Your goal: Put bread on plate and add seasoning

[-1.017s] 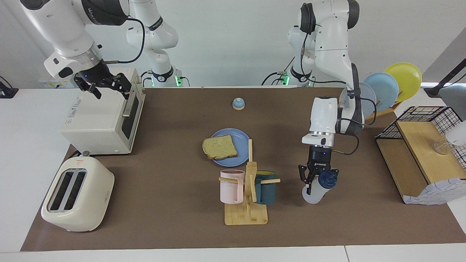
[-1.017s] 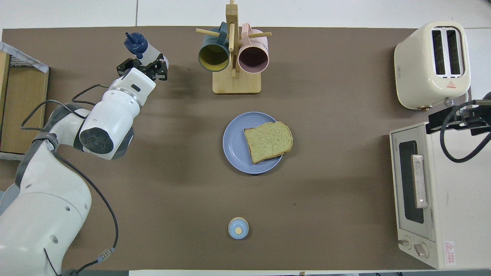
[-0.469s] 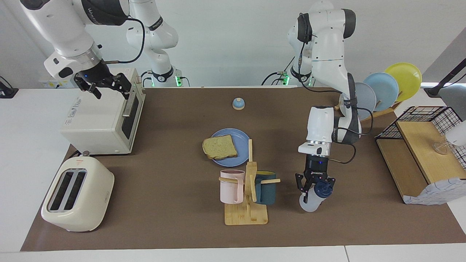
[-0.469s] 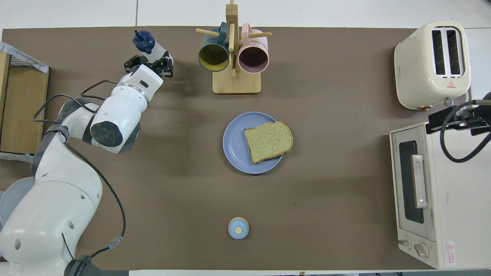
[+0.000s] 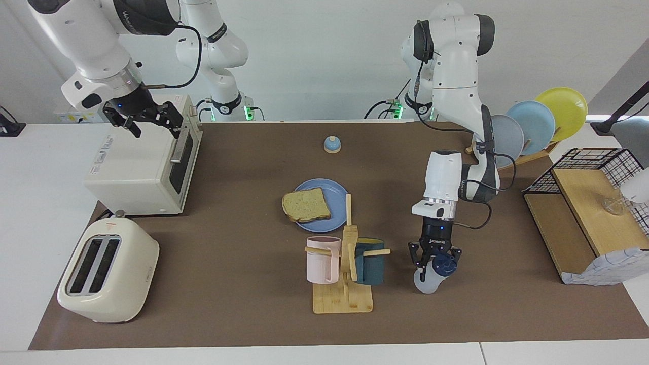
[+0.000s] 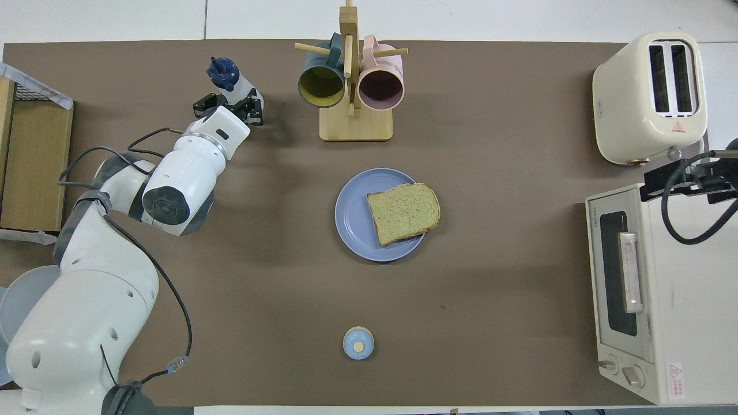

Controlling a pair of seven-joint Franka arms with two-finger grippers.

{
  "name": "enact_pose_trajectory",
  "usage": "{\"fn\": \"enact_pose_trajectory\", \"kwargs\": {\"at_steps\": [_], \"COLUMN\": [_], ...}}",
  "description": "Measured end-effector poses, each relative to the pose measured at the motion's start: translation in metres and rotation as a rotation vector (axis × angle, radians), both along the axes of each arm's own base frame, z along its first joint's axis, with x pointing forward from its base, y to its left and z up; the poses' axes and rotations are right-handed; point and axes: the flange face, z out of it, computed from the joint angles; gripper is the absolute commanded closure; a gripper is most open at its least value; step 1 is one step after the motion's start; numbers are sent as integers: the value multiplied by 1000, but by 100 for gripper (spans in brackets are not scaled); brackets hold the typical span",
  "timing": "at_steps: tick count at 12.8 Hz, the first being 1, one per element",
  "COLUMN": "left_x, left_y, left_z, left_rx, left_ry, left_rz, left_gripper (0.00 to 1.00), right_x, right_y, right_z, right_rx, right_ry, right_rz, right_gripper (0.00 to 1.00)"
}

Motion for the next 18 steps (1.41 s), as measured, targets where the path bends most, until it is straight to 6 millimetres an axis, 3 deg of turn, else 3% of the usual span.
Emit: {"fn": "enact_pose_trajectory", "kwargs": {"at_steps": [7, 11, 13, 15, 18], "left_x": [-6, -27, -42, -56, -84], "left_y": [3, 14, 23, 24, -25], "left_z": [-10, -20, -2, 29, 86], "left_rx": [6, 19, 12, 40, 128], "left_ry": [23, 66, 75, 135, 268], "left_rz": [2, 5, 16, 42, 33], "left_gripper": [0, 0, 0, 0, 0], "right_x": [0, 0, 0, 0, 0], "right_y": [0, 0, 0, 0, 0], "right_z": [0, 0, 0, 0, 0], "right_rx": [0, 0, 0, 0, 0], "right_ry": [0, 0, 0, 0, 0], "right_rz": [0, 0, 0, 0, 0], "right_gripper": [0, 0, 0, 0, 0]}}
